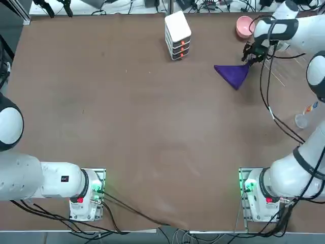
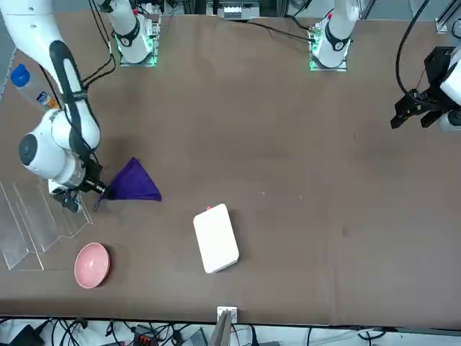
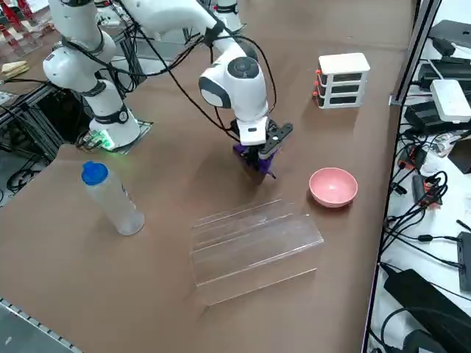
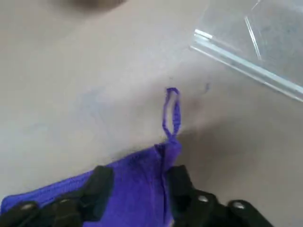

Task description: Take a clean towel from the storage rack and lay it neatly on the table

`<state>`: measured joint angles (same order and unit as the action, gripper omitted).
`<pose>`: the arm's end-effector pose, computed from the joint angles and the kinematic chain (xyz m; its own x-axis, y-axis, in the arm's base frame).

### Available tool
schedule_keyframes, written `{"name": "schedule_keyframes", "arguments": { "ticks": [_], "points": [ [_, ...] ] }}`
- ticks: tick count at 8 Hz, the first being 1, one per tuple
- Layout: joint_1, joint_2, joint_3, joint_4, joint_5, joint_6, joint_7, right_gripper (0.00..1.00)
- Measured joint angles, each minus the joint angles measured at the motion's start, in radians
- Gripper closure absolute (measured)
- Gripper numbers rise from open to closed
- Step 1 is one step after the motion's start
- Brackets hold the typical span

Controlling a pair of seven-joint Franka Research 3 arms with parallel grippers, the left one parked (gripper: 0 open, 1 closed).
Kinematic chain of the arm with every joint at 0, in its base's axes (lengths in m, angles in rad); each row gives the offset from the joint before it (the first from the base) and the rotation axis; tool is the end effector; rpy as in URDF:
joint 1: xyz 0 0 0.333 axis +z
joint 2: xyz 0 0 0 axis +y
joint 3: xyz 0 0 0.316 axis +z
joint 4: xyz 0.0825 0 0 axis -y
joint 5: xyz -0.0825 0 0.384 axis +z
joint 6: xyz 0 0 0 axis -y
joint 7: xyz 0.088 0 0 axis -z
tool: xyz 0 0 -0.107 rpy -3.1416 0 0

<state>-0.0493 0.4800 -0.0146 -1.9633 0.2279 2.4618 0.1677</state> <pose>0.6179 -0.0395 0.2288 0.9190 -0.3939 -0.0164 -0.3923 -0.9095 -0.1379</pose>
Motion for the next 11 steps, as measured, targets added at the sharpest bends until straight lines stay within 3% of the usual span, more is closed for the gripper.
{"name": "schedule_keyframes", "arguments": {
  "ticks": [1,2,6,7,9,11],
  "points": [
    [-0.001,-0.007,-0.006,0.006,0.000,0.003,-0.015,0.09],
    [-0.002,-0.021,-0.017,0.012,0.000,-0.005,-0.027,0.00],
    [-0.002,-0.086,-0.048,0.014,-0.035,-0.143,-0.018,0.02],
    [0.000,-0.073,-0.047,0.012,-0.038,-0.143,-0.014,0.04],
    [-0.002,-0.037,-0.048,0.011,-0.039,-0.115,-0.035,0.46],
    [-0.001,0.003,-0.048,0.012,-0.039,-0.056,-0.041,0.49]
  ]
}}
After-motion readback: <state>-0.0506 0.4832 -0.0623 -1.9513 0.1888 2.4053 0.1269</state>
